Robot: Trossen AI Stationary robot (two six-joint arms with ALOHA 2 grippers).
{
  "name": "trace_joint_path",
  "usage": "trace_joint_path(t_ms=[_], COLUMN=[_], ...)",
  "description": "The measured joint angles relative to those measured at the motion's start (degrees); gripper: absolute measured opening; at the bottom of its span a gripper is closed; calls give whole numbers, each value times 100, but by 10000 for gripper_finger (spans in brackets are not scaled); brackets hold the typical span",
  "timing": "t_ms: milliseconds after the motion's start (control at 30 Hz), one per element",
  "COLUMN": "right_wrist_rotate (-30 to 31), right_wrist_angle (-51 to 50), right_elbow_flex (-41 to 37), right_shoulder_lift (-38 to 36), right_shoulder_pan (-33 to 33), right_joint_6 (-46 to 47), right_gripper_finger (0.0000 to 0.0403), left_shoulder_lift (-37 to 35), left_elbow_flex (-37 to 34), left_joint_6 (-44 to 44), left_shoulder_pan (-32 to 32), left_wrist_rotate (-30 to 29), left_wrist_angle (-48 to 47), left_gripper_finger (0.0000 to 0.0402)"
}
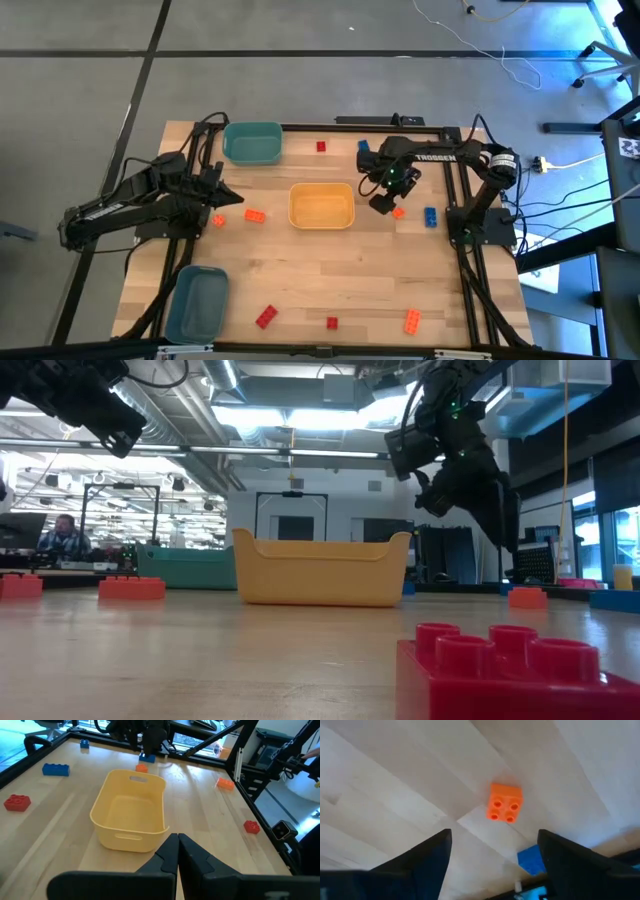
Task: Sort & place blocks by color
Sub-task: Put the orange 4 stud game piece into the yellow bin
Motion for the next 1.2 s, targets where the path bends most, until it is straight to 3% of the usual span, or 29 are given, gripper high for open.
trace_joint_path(t_ms=[267, 633, 1200], right_wrist_rotate=[192, -46, 144], right_wrist_angle=[-11, 825, 1624], right_elbow_flex=[-60, -1130, -1211], right_shoulder_lift=[76, 90, 90], right_shoulder_pan=[31, 101, 101], right_joint_6=[327, 268, 438], right_gripper_finger=[294, 294, 294], left_shoulder_lift=[0, 0, 0], left_elbow_flex=[0, 0, 0], left_joint_6=[0, 0, 0], left_shoulder_pan=[0, 0, -1], left_wrist_rotate=[0, 0, 0], left_wrist_angle=[1, 0, -1], left_gripper_finger=[0, 0, 0])
